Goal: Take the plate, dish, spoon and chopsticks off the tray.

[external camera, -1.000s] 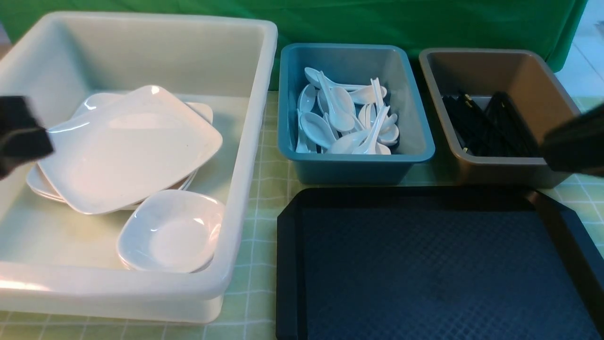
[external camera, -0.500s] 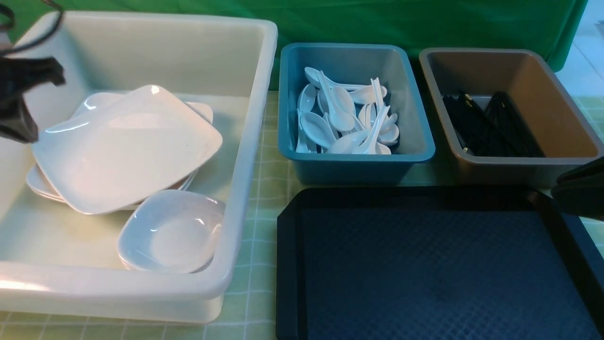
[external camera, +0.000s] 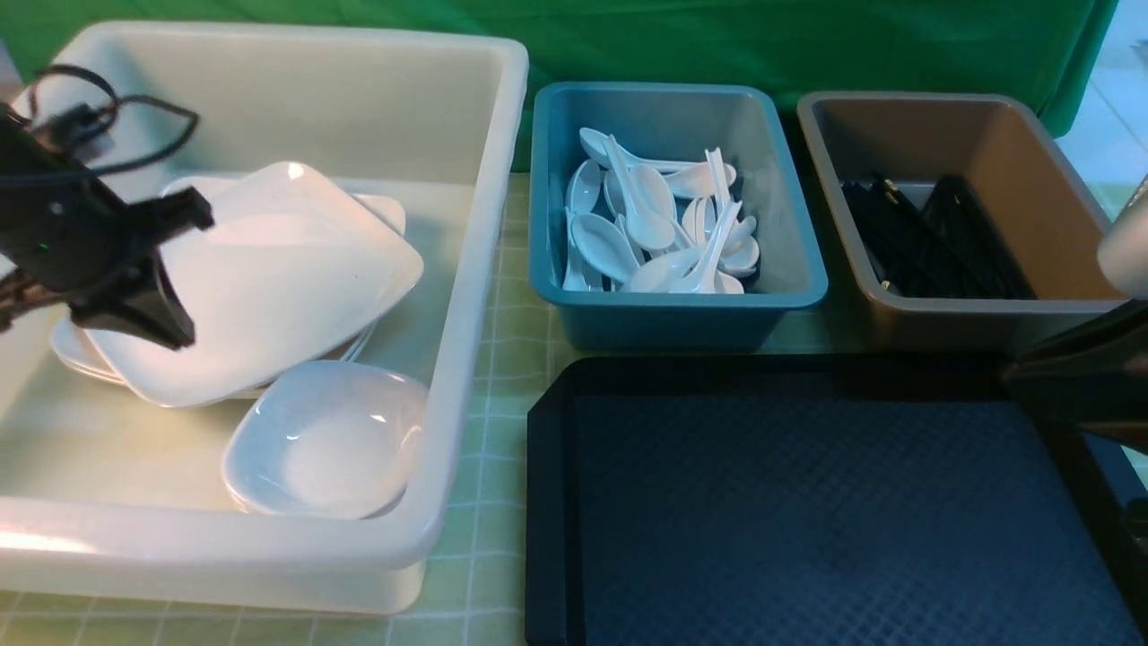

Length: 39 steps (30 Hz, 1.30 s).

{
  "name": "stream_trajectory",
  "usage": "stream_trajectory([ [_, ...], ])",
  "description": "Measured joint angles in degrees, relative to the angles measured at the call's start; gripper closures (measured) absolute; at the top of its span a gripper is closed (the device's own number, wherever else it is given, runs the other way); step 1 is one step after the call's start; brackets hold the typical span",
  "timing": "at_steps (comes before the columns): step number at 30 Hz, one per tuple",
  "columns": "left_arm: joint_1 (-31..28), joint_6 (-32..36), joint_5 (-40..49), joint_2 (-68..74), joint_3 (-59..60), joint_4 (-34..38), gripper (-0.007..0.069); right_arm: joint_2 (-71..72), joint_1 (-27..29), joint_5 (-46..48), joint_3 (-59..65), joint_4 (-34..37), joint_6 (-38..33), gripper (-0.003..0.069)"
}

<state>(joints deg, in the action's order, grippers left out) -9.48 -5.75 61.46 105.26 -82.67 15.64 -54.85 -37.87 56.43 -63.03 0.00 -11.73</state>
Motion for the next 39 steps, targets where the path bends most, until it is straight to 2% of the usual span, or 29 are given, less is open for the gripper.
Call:
stream_trajectory([
  [4,1.48,-1.19,-1.65,2.83,0.0,-3.78,0.0608,0.0,0.0,-0.3,0.32,0.0,0.07,0.0608],
  [12,1.48,-1.71,-5.01,5.07,-0.07,-5.07,0.0596,0.0,0.0,-0.45,0.38,0.0,1.78,0.0602],
  [19,1.52,-8.27,-12.33,7.44,-0.32,-14.44,0.0582,0.0,0.0,-0.45,0.38,0.0,1.93,0.0595],
  [22,1.52,-12.97,-17.71,7.83,-0.37,-21.54,0.0573,0.0,0.0,-0.45,0.38,0.0,1.93,0.0594],
  [29,1.32,-16.57,-24.14,7.82,-0.53,-30.16,0.056,0.0,0.0,-0.45,0.38,0.0,1.93,0.0588],
  [32,0.71,-18.57,-22.52,7.89,-1.18,-30.64,0.0558,0.0,0.0,-0.45,0.38,0.0,1.93,0.0588],
  [34,-0.6,-19.83,-18.21,7.94,-2.44,-29.32,0.0556,0.0,0.0,-0.45,0.38,0.0,2.0,0.0587],
  [39,-2.48,-18.32,-12.92,8.11,-4.74,-21.2,0.0547,0.0,0.0,-0.57,0.38,0.0,2.06,0.0586],
])
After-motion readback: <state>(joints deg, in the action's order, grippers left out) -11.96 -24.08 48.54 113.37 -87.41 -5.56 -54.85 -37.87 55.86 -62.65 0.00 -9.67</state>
